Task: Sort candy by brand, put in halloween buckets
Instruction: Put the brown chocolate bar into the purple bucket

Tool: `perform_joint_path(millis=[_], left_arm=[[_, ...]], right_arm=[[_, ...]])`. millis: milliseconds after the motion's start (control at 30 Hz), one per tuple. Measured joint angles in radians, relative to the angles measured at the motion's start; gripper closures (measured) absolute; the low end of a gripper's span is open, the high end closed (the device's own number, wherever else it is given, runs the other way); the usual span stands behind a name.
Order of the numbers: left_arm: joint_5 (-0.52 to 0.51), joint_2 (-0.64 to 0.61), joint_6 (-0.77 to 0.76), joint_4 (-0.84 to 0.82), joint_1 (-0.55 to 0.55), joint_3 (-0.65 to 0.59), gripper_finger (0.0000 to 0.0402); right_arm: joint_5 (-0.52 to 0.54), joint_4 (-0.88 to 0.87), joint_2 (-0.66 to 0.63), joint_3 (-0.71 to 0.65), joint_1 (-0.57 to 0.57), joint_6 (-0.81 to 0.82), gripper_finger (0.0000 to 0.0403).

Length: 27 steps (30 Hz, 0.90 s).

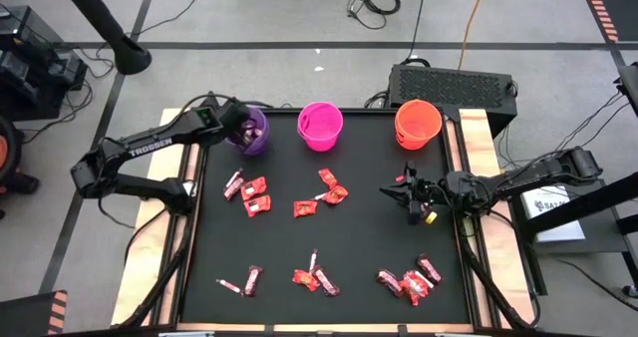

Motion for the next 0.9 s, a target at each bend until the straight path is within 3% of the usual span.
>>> perform_joint_path(millis=[67,233,300,533,900], left_arm=[[0.084,-0.01,-0.002,-0.029,-0.004,0.001,0.02],[0.442,-0.033,-0.008,-0.095,-0.03,0.012,0.02],[0.505,-0.04,-0.016,-0.131,-0.047,0.012,0.0201],[0.519,-0.041,-0.174,-0.343,-0.134,0.002,0.0201],[0.52,-0.016,-0.245,-0.287,-0.222,-0.188,0.0201]], right_arm=[[0.0,-0.002,0.0,0.0,0.0,0.019,0.0403],[0.0,-0.003,0.0,0.0,0.0,0.023,0.0403],[0.0,0.0,0.0,0.0,0.0,0.024,0.0403],[0.0,-0.001,0.0,0.0,0.0,0.026,0.0403],[0.0,-0.013,0.0,0.0,0.0,0.025,0.0403]])
